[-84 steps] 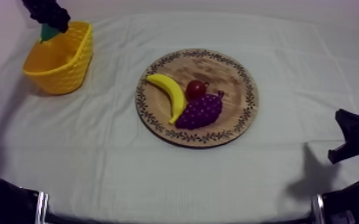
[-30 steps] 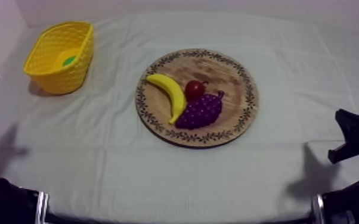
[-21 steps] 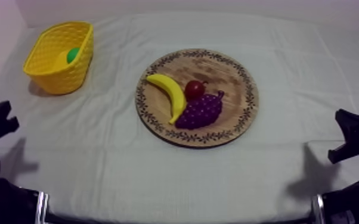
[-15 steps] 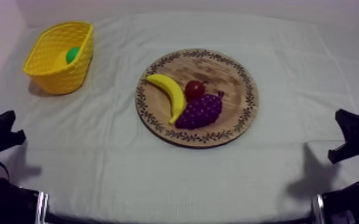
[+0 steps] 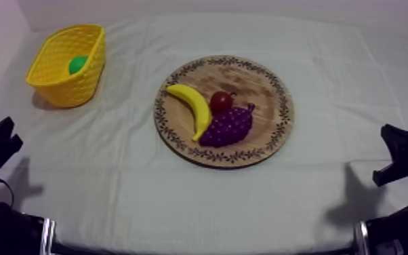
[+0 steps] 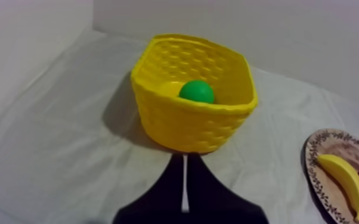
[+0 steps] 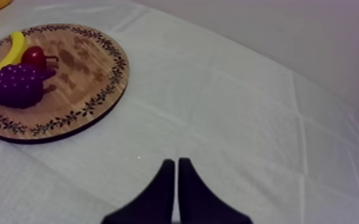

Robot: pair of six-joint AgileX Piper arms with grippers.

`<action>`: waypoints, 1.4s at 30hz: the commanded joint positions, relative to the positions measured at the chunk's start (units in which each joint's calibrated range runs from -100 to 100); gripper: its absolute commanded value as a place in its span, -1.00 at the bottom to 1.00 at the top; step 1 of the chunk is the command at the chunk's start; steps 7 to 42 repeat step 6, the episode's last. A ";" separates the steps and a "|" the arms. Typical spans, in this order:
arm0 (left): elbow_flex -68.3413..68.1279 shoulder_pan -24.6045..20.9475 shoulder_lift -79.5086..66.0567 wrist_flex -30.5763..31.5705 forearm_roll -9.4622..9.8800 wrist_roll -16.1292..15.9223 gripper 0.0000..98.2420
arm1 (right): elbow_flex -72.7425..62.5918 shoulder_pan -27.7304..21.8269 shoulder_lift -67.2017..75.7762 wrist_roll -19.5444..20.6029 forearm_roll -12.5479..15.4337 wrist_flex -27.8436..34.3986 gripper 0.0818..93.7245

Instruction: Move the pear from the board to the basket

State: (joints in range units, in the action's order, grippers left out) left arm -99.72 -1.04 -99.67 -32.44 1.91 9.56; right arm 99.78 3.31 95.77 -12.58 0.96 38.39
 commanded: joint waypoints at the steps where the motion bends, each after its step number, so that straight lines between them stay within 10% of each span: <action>1: -0.04 -0.06 -0.05 0.07 0.02 0.14 -1.00 | 0.00 -0.02 -0.02 0.00 -0.01 0.00 -0.99; 42: -0.05 -0.08 -0.07 0.10 0.06 0.30 -1.00 | 0.00 -0.02 -0.02 0.01 -0.01 0.00 -0.99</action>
